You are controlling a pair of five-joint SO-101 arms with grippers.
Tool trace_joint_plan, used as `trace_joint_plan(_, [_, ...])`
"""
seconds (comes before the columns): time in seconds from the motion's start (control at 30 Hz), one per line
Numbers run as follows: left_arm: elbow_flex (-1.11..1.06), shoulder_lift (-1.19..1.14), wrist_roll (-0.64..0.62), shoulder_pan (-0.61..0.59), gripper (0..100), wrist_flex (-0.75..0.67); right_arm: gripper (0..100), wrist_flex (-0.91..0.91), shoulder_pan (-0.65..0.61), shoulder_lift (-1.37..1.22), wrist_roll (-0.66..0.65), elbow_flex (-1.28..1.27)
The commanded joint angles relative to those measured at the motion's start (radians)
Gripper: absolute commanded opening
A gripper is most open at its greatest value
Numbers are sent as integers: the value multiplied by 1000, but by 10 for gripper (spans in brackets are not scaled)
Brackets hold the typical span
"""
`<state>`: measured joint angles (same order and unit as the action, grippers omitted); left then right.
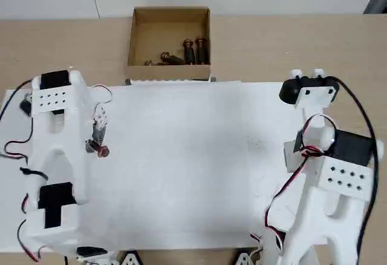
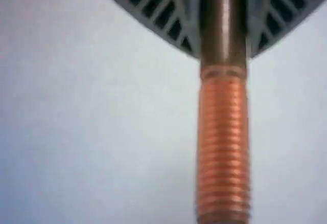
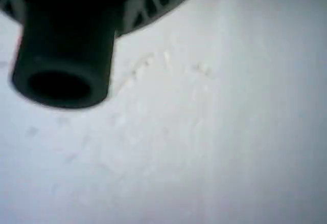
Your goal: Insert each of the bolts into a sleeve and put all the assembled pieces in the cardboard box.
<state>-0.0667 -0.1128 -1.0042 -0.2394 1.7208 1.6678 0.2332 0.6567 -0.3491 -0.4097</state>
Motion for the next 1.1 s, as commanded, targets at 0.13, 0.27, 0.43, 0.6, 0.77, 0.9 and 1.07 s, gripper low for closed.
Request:
trace_joint_plan(0.13, [25,44,-420,-5,6,-147,3,-5,10,27,3,5])
trace_joint_plan(0.27, [24,43,-548,3,6,-192,3,-5,10,27,3,5])
trace_joint_plan(0.43, [24,43,-552,5,7,-229,3,-5,12,27,5,5])
trace_joint_plan(0.6, [24,43,-549,8,8,-236,3,-5,12,27,5,5])
trace_joint_plan(0.77, [24,44,-546,17,11,-232,3,-5,12,27,5,5])
trace_joint_plan(0.9, [24,44,-546,17,99,-230,3,-5,42,28,5,5])
trace_joint_plan(1.07, [24,44,-546,17,215,-229,3,-5,124,28,-21,5])
